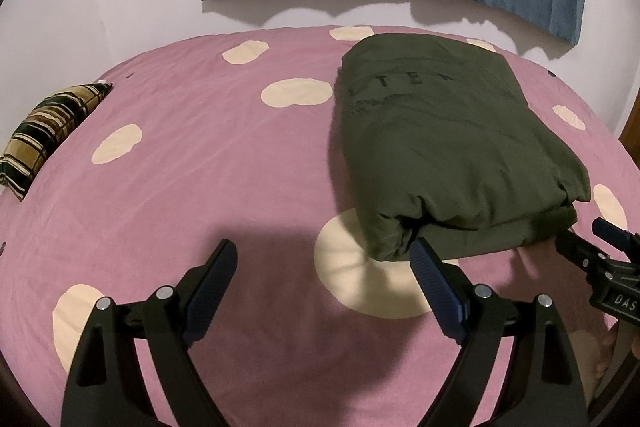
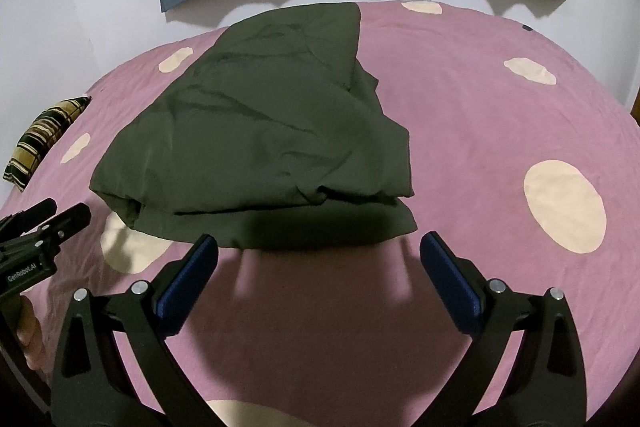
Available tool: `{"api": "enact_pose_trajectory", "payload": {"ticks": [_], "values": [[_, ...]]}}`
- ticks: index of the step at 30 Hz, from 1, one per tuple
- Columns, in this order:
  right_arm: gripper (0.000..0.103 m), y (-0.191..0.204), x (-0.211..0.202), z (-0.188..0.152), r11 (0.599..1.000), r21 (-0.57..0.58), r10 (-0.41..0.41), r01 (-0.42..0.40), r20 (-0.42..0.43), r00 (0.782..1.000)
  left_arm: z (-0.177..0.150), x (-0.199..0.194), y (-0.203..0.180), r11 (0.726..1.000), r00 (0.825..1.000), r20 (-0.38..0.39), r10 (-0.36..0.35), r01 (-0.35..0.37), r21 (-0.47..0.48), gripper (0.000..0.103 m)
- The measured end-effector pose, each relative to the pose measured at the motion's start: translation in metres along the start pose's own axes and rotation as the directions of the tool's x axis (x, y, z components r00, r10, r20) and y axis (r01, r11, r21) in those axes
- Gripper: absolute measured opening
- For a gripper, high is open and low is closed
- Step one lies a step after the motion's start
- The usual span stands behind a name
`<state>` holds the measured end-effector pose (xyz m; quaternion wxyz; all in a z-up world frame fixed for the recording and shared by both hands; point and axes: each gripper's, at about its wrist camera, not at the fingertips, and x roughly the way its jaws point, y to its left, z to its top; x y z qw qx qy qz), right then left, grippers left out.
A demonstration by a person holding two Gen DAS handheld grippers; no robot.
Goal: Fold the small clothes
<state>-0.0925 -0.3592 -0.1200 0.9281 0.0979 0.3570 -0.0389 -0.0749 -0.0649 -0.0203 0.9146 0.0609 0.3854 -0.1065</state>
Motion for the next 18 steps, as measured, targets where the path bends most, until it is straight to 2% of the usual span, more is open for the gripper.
{"api": "enact_pose_trajectory", "payload": {"ticks": [5, 7, 11, 14, 16, 18], "values": [[0.101, 0.001, 0.001, 0.001, 1.000, -0.006, 0.005, -0.005, -0.006, 1.000, 0.003, -0.007, -0.003, 1.000, 1.000, 0.016, 0.020, -0.020, -0.012, 0.089], [0.101, 0.001, 0.001, 0.001, 1.000, -0.008, 0.006, -0.006, -0.006, 1.000, 0.006, -0.015, -0.006, 0.999, 0.998, 0.046, -0.030, 0.029, 0.018, 0.089], [0.101, -0.001, -0.002, 0.003, 1.000, 0.003, 0.031, -0.031, 0.003, 1.000, 0.018, -0.028, 0.003, 0.999, 0.991, 0.125, -0.047, 0.047, 0.004, 0.089], [0.101, -0.008, -0.011, 0.013, 0.997, 0.037, 0.065, -0.066, 0.020, 0.998, 0.045, -0.017, 0.030, 0.999, 0.990, 0.138, -0.008, 0.014, -0.043, 0.089], [0.101, -0.021, -0.022, 0.028, 0.994, 0.062, 0.086, -0.090, 0.055, 0.995, 0.066, 0.004, 0.048, 0.998, 0.993, 0.111, 0.043, -0.037, -0.055, 0.089], [0.101, -0.037, -0.024, 0.047, 0.993, 0.084, 0.075, -0.082, 0.083, 0.994, 0.094, 0.037, 0.070, 0.992, 0.991, 0.095, 0.098, -0.090, -0.090, 0.089]]}}
